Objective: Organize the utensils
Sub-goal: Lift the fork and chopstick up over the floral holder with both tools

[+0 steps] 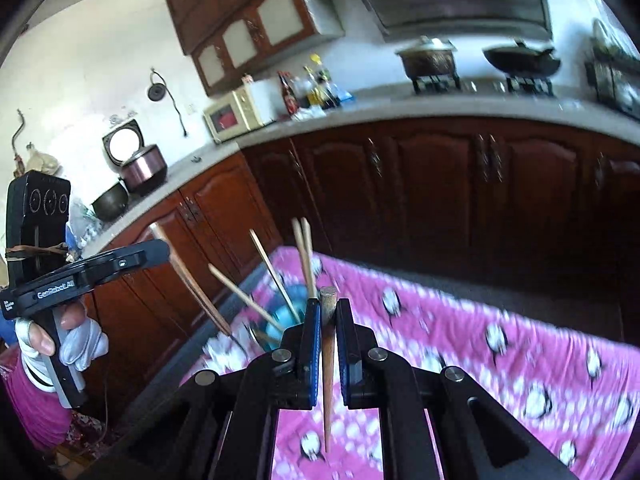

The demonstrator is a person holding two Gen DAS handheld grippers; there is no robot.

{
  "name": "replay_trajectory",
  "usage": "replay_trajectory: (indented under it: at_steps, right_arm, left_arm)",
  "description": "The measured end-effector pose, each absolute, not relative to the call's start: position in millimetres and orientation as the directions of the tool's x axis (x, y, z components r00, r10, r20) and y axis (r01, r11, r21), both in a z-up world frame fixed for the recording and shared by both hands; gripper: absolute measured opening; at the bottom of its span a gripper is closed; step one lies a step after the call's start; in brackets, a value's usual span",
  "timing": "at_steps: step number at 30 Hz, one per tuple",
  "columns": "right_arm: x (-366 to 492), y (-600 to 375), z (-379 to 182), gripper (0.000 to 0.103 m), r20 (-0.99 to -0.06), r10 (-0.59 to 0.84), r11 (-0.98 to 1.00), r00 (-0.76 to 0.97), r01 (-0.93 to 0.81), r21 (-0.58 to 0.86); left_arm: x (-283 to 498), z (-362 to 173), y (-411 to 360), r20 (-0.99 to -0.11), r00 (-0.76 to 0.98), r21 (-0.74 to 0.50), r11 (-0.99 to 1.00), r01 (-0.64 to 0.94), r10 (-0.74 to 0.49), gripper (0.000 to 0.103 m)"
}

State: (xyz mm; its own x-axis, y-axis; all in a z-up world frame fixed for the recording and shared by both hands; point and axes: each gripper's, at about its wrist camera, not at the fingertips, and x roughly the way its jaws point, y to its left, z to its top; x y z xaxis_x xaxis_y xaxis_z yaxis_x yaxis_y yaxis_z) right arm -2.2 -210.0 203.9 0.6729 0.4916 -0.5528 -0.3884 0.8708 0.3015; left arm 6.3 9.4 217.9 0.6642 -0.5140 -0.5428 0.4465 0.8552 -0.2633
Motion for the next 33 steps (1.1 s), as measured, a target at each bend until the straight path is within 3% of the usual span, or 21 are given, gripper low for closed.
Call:
replay_trajectory:
  at_steps: [6, 15, 20, 33]
  right_arm:
    - [24.1, -179.1, 241.7, 0.007, -0.503, 0.495, 0.868, 0.708, -0.423, 0.26]
    - [81.2, -148.4, 254.9, 0.007, -0.479, 0.447, 0.894, 0.755, -0.392, 0.217]
    - [107.4, -134.4, 238.2, 0.007, -0.485, 0.402, 0.915, 0.777, -0.354, 0.191]
    - [138.9, -102.3, 146.2, 0.007, -0.635, 0.38, 0.919, 0.673, -0.352, 0.177]
  left_arm:
    - [31.0, 222.8, 22.4, -0.54, 0.718, -0.218, 0.896, 0.386, -0.44, 0.009]
    - [69.3, 177.3, 31.2, -0.597, 0.725, -0.191, 0.938, 0.288, -0.344, 0.009]
    - [82.4, 146.6, 27.9, -0.631, 0.71, -0.181, 0.949, 0.257, -0.313, 0.009]
    - [89.6, 96.7, 12.3, -0.691, 0.66, -0.174, 0.954, 0.244, -0.295, 0.009]
